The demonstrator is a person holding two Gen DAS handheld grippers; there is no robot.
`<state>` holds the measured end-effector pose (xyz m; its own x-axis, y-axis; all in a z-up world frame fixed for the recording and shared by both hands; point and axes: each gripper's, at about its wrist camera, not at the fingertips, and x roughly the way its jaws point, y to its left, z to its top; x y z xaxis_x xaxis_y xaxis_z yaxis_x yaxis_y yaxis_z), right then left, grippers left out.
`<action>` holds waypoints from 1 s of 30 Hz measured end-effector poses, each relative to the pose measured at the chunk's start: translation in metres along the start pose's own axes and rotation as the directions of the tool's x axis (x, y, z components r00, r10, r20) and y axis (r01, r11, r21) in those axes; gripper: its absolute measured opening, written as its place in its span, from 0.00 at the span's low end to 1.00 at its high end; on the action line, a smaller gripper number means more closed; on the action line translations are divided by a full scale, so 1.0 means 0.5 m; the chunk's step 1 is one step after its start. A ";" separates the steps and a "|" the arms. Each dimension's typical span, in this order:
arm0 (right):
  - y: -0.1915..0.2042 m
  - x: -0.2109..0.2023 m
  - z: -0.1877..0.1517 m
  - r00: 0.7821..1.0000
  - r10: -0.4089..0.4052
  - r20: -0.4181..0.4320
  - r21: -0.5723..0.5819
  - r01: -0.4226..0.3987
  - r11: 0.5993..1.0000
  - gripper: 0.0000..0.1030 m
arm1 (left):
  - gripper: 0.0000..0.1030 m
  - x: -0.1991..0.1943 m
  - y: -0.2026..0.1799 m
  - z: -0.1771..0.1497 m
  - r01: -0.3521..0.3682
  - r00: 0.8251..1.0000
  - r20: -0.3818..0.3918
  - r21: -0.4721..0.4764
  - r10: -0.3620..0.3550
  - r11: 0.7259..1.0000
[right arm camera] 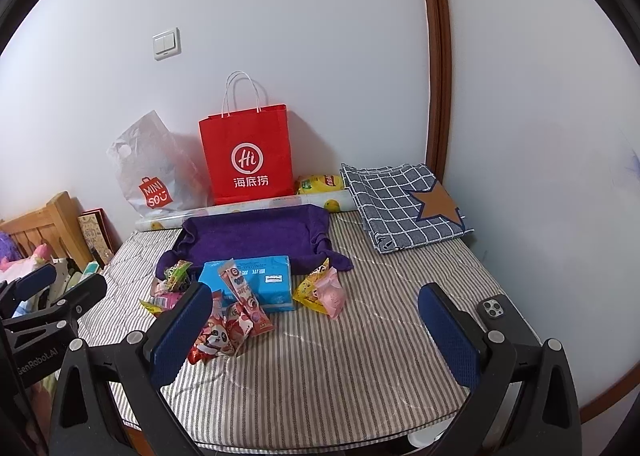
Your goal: Organize snacks
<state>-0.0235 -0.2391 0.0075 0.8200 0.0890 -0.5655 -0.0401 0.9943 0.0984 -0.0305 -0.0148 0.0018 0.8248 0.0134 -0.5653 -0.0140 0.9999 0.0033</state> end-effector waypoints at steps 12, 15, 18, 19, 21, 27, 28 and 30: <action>0.004 0.006 -0.006 1.000 0.006 0.001 -0.003 -0.006 1.000 1.00 | 0.91 0.016 0.002 -0.002 -0.011 1.000 -0.008 -0.009 0.011 1.000; 0.004 0.015 -0.007 1.000 0.006 -0.002 -0.002 -0.006 1.000 1.00 | 0.93 0.025 0.006 -0.001 -0.006 1.000 -0.009 -0.013 0.006 1.000; 0.002 0.027 -0.009 1.000 -0.008 0.007 -0.001 0.008 1.000 1.00 | 0.93 0.042 0.013 -0.001 -0.001 1.000 -0.019 -0.028 0.000 1.000; 0.001 0.031 -0.009 1.000 -0.009 0.009 -0.003 0.009 1.000 1.00 | 0.93 0.047 0.014 -0.002 -0.004 1.000 -0.021 -0.028 0.004 1.000; 0.000 0.042 -0.011 1.000 -0.009 0.013 -0.010 0.010 1.000 1.00 | 0.93 0.061 0.016 -0.003 -0.014 1.000 -0.026 -0.025 0.013 1.000; -0.003 0.094 -0.026 1.000 -0.016 -0.020 -0.042 0.015 0.999 1.00 | 0.93 0.114 0.028 -0.018 -0.017 0.998 -0.060 -0.020 0.016 1.000; -0.004 0.105 -0.032 0.999 -0.019 -0.028 -0.047 0.018 0.999 1.00 | 0.93 0.127 0.030 -0.022 -0.020 0.997 -0.071 -0.017 0.019 1.000; -0.007 0.126 -0.042 0.999 -0.022 -0.044 -0.052 0.019 0.998 1.00 | 0.93 0.149 0.033 -0.030 -0.028 0.996 -0.090 -0.011 0.027 1.000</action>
<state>0.0165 -0.2360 -0.0456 0.7945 0.0700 -0.6033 -0.0536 0.9975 0.0451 0.0222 0.0027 -0.0524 0.7700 0.0396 -0.6368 -0.0431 0.9990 0.0100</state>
